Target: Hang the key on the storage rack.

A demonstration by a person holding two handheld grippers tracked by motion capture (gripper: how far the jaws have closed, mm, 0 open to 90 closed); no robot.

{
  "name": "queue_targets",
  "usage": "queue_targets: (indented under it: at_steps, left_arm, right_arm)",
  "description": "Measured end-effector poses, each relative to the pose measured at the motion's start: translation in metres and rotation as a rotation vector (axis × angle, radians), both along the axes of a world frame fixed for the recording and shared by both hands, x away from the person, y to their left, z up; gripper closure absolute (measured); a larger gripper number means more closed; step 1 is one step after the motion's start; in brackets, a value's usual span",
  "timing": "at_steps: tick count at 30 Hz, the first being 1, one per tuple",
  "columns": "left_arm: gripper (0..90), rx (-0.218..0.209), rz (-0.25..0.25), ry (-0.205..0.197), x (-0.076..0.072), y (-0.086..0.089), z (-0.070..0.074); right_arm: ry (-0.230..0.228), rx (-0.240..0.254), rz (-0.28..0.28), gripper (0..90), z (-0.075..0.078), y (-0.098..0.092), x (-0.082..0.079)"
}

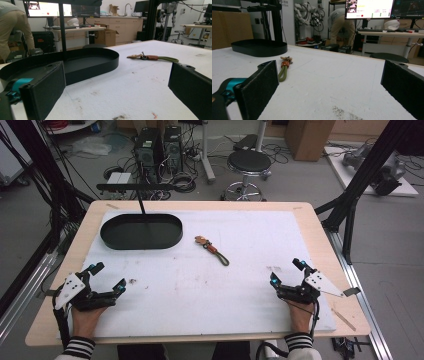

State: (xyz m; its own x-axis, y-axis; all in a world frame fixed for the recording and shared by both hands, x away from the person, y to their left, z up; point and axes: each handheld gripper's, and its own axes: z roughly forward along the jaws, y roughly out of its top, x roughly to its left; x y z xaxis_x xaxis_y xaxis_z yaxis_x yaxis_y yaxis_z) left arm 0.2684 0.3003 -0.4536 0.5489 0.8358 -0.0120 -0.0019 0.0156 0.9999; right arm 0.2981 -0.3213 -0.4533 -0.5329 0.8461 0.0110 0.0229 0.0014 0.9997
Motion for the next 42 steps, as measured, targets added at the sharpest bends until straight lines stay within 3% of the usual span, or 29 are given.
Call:
queue_targets:
  at_steps: [19,23,24,28,30,31,32,33,34,37,42]
  left_arm:
    - [1.7,-0.002,0.000,-0.005,-0.001,0.000,0.000]
    - [1.7,-0.007,-0.002,-0.005,-0.001,0.000,0.000]
    - [1.7,-0.008,-0.002,-0.005,-0.001,0.000,0.000]
    - [1.7,-0.006,-0.002,-0.003,0.000,0.000,0.000]
    - [1.7,-0.009,-0.004,0.002,0.000,0.001,0.000]
    - [1.7,-0.009,-0.004,0.003,0.000,0.001,0.000]
    - [1.7,-0.012,-0.003,0.004,0.000,0.000,0.000]
    - [1.7,-0.012,-0.003,0.004,0.000,0.001,0.000]
    - [1.7,-0.013,-0.002,0.005,0.000,0.001,0.000]
    - [1.7,-0.012,-0.002,0.005,0.000,0.001,0.000]
    - [1.7,-0.012,-0.001,0.008,0.001,0.001,0.000]
  right_arm:
    - [0.003,-0.005,-0.002,0.4,0.001,0.000,0.001]
    - [0.047,0.026,0.018,0.4,0.002,-0.003,0.005]
    - [0.079,0.044,0.024,0.4,0.003,-0.004,0.006]
    - [0.091,0.041,0.034,0.4,0.013,-0.005,0.012]
    - [0.109,0.016,0.050,0.4,0.020,-0.003,0.016]
    - [0.135,-0.024,0.065,0.4,0.028,0.001,0.021]
    - [0.135,-0.024,0.065,0.4,0.028,0.001,0.021]
    - [0.175,-0.060,0.097,0.4,0.036,0.004,0.028]
    - [0.175,-0.060,0.097,0.4,0.036,0.004,0.028]
    - [0.223,-0.137,0.153,0.4,0.053,0.017,0.046]
    - [0.254,-0.178,0.207,0.4,0.069,0.031,0.064]
